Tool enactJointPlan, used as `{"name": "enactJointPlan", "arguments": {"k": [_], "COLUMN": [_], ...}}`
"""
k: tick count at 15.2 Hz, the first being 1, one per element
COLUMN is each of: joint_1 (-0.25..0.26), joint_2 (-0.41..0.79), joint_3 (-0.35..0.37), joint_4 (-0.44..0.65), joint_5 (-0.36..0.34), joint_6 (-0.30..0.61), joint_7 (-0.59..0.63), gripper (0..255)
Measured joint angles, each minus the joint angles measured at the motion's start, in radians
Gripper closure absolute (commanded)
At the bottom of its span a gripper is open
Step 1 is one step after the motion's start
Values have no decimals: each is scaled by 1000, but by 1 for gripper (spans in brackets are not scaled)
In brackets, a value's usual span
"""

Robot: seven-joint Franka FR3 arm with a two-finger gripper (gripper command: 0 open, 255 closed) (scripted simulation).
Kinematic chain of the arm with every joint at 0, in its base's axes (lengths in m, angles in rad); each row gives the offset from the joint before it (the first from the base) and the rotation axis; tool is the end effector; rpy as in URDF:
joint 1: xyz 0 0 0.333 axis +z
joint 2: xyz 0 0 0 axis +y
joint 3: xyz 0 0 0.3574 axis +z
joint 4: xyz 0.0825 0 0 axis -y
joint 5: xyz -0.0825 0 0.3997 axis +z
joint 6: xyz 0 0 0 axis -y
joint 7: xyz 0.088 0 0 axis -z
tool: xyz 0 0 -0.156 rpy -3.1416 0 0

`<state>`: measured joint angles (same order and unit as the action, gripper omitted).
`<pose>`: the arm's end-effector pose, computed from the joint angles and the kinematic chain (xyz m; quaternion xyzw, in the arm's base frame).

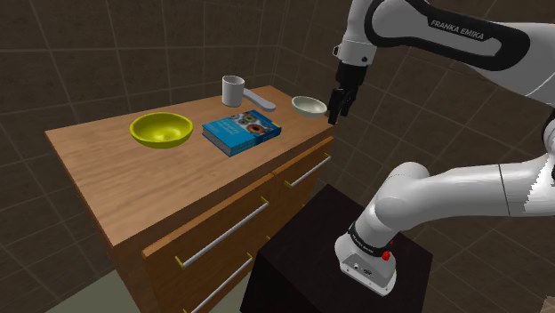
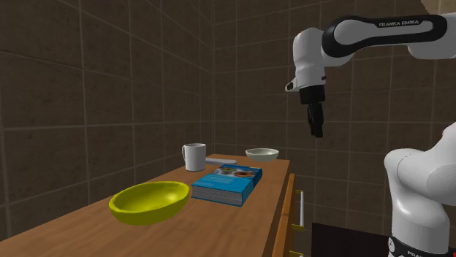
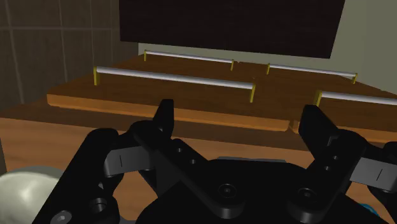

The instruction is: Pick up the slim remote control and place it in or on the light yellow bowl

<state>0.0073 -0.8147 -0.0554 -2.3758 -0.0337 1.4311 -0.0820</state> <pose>0.2621 -0.0228 0.5580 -0.9975 -0.0256 0.0650 0.0070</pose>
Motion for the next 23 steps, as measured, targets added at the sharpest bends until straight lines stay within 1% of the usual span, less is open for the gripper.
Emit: {"name": "enactJointPlan", "arguments": {"k": [1,3,7,13,18,23], "joint_1": [0,-1,1,1,-1,-5], "joint_2": [0,40,171,390,577,759], "joint_3": [0,-9,-27,-65,-93,-112], "joint_4": [0,5,54,165,300,456], "joint_5": [0,-5,-10,-12,2,30], "joint_6": [0,39,134,263,333,376], "joint_7": [0,-8,-23,-62,-100,-136], "gripper": [0,0,0,0,0,0]}}
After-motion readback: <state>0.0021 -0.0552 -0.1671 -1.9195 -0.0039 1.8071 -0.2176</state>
